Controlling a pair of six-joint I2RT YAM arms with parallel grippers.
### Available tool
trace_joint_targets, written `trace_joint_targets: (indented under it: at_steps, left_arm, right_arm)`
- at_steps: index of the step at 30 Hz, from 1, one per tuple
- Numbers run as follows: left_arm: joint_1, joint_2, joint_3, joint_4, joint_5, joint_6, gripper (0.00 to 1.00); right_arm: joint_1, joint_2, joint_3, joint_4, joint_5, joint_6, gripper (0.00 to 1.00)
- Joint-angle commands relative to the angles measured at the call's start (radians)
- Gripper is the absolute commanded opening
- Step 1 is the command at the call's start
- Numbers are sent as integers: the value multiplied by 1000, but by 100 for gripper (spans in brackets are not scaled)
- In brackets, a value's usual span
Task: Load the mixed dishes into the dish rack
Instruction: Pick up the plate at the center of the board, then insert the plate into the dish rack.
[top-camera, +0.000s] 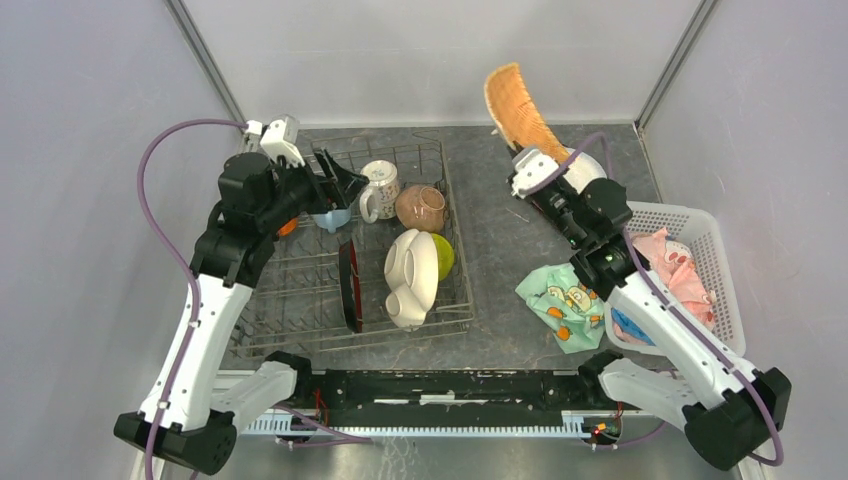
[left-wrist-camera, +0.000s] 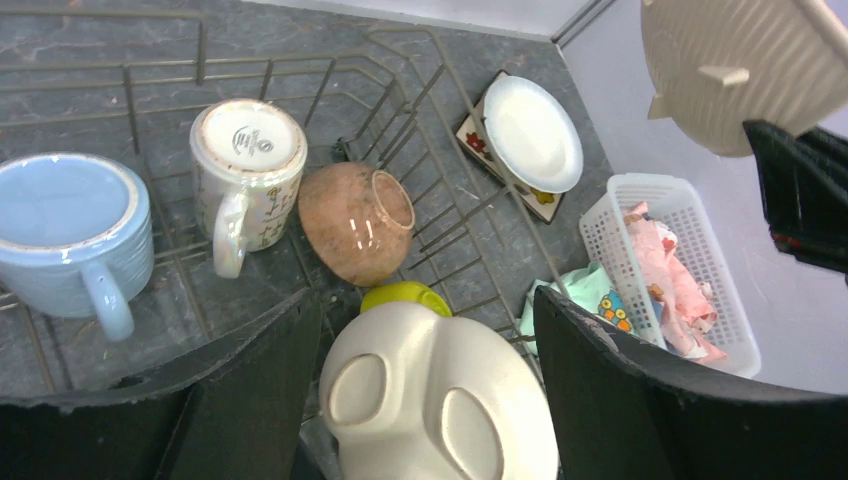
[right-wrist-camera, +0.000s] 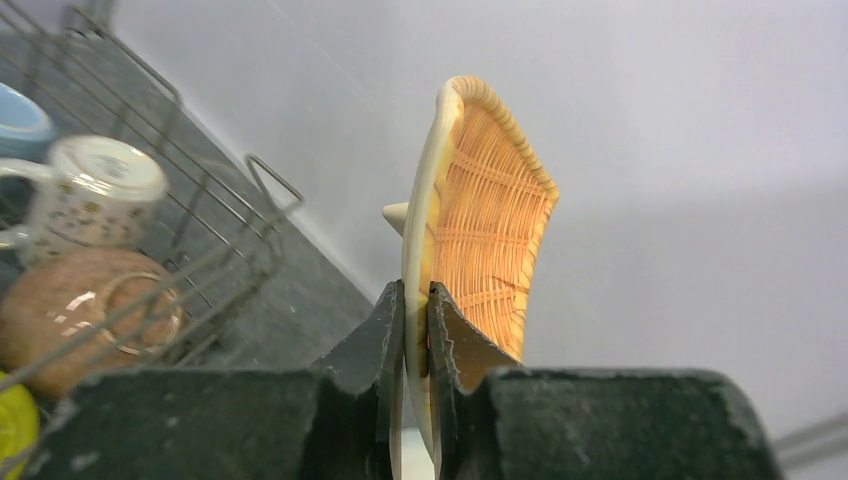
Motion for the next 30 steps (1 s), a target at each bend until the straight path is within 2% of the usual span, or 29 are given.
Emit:
trace_joint_targets:
  at_steps: [1,8,11,15,23,27,30]
  left_arm:
    - [3,60,130,13,77,15,84]
    - [3,119,228,4,146,0,84]
    - [3,156,303,-19,184,15,85]
    - [3,197,387,-57,218,0,85]
    - [3,261,420,-73,291,-40,84]
    - [4,293,417,-89,261,-20,79]
    - [4,320,414,-116,246,0,66]
  right_arm:
    - [89,-64,5,118,-132,-165,0]
    - [225,-159,-65,158,-276,-308,0]
    - [265,-159,-47,68,-360,-394,0]
    - [320,-185,-69,16,-403,-525,0]
    - [393,-182,-29,-95,-402,-659,0]
    - [426,-180,-24,-109,-378,-693,0]
    - [439,-173,-25,-106,-358,-698,0]
